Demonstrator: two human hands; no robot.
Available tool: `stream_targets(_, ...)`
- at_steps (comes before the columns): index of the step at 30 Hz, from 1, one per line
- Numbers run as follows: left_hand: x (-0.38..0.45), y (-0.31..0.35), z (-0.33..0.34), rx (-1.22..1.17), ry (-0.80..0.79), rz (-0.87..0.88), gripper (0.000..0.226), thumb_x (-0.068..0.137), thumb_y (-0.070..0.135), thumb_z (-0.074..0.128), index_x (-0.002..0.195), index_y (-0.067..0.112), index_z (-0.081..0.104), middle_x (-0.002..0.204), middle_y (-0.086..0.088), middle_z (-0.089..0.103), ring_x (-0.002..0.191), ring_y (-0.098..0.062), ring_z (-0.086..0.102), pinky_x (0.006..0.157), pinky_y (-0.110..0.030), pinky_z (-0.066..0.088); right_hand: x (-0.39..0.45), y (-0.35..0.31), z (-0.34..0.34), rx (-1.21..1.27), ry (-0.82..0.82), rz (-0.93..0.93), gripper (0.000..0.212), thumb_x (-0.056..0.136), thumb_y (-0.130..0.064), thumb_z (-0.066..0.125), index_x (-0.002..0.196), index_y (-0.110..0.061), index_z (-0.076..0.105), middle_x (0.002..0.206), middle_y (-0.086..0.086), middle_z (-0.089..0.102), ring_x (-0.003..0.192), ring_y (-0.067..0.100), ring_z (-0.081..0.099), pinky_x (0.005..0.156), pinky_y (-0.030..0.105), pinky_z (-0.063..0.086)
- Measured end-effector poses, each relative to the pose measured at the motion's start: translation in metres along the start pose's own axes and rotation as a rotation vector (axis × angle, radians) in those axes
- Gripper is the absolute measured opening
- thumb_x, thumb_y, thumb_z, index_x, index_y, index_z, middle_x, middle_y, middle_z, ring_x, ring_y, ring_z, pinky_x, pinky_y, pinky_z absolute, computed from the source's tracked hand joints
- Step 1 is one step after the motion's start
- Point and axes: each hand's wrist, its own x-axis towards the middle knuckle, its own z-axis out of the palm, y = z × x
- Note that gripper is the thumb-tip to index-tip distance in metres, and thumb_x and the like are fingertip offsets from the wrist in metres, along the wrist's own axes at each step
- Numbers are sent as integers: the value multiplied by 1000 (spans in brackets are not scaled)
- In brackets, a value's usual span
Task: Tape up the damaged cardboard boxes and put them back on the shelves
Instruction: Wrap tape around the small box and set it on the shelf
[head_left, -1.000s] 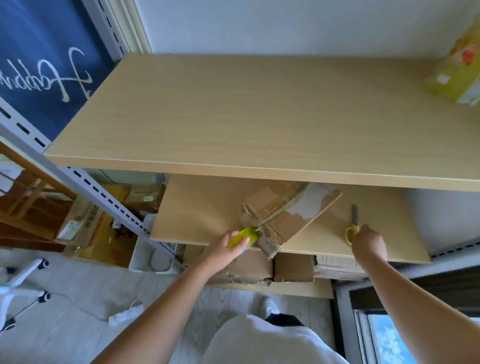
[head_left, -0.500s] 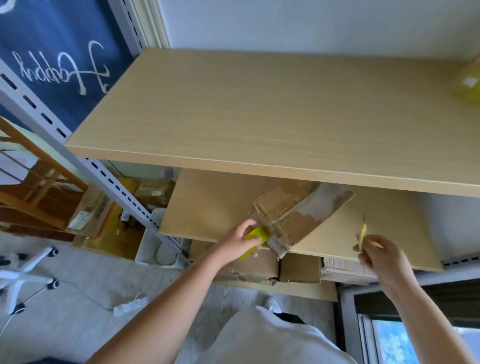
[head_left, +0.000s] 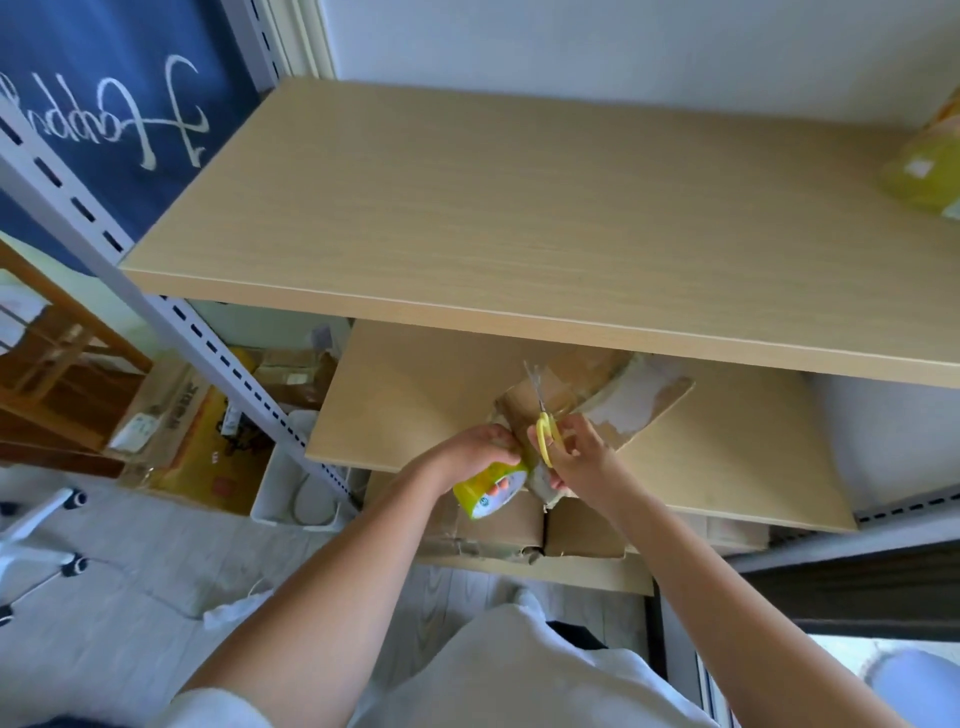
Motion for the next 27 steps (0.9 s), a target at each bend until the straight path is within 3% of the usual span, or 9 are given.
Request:
stream_targets(3, -1, 5, -1, 38, 13, 5, 15, 87, 24, 68, 102, 26, 66, 102, -4, 70, 87, -19, 67, 71, -25, 49, -2, -9, -2, -23, -30, 2, 43, 70, -75, 54, 91, -39, 45, 62, -4, 69, 52, 14, 68, 61, 41, 61)
stream_targets(5, -4, 5, 1, 37, 25, 18, 13, 87, 21, 65, 100, 24, 66, 91, -3, 71, 67, -10, 66, 54, -15, 49, -5, -18, -6, -33, -53, 19, 36, 84, -61, 57, 94, -28, 47, 59, 3, 67, 51, 17, 66, 59, 41, 59)
stream_targets(7, -10, 1, 3, -28, 30, 33, 14, 89, 19, 64, 102, 18, 65, 82, -5, 70, 51, -7, 61, 46, -13, 45, -15, -27, -15, -35, -129, 69, 44, 90, -58, 56, 96, -15, 49, 62, 7, 64, 48, 16, 61, 51, 33, 52)
stream_targets(10, -20, -10, 1, -172, -39, 57, 18, 95, 18, 61, 111, 9, 58, 75, -12, 69, 49, -16, 56, 50, -19, 47, -40, -31, -32, 70, -322, 243, 55, 89, -65, 53, 81, -10, 55, 58, 6, 56, 47, 18, 55, 49, 24, 47)
stream_targets(13, -24, -17, 0, -227, -39, 70, 25, 96, 17, 61, 119, 9, 56, 81, -16, 68, 58, -22, 57, 55, -23, 49, -62, -33, -38, 3, -418, 419, 61, 88, -67, 51, 74, -8, 58, 53, 7, 52, 45, 21, 53, 49, 21, 47)
stream_targets(17, -26, -20, 3, -283, -46, 51, 26, 95, 19, 60, 119, 10, 58, 74, -16, 67, 54, -23, 55, 58, -25, 47, -63, -35, -30, -111, -423, 491, 63, 88, -68, 52, 71, -8, 59, 50, 5, 51, 45, 20, 53, 48, 21, 47)
stream_targets(21, -24, -19, 2, -219, 22, 61, 20, 92, 24, 62, 110, 16, 66, 79, -9, 68, 63, -22, 57, 67, -30, 44, -57, -36, -22, -86, -412, 532, 66, 85, -72, 53, 74, -7, 60, 56, 6, 50, 47, 19, 50, 50, 21, 46)
stream_targets(24, -26, -17, -2, -220, -5, 56, 21, 91, 24, 60, 108, 13, 65, 65, -7, 64, 55, -20, 52, 63, -28, 42, -51, -34, -15, -46, -380, 532, 65, 84, -72, 54, 81, -8, 59, 57, 4, 48, 47, 17, 48, 49, 21, 43)
stream_targets(27, -26, -15, -4, -218, -30, 37, 24, 91, 24, 60, 109, 10, 63, 65, -9, 61, 59, -22, 49, 60, -28, 42, -47, -30, -8, 19, -368, 544, 61, 85, -69, 56, 85, -8, 59, 58, 3, 44, 46, 14, 42, 47, 20, 37)
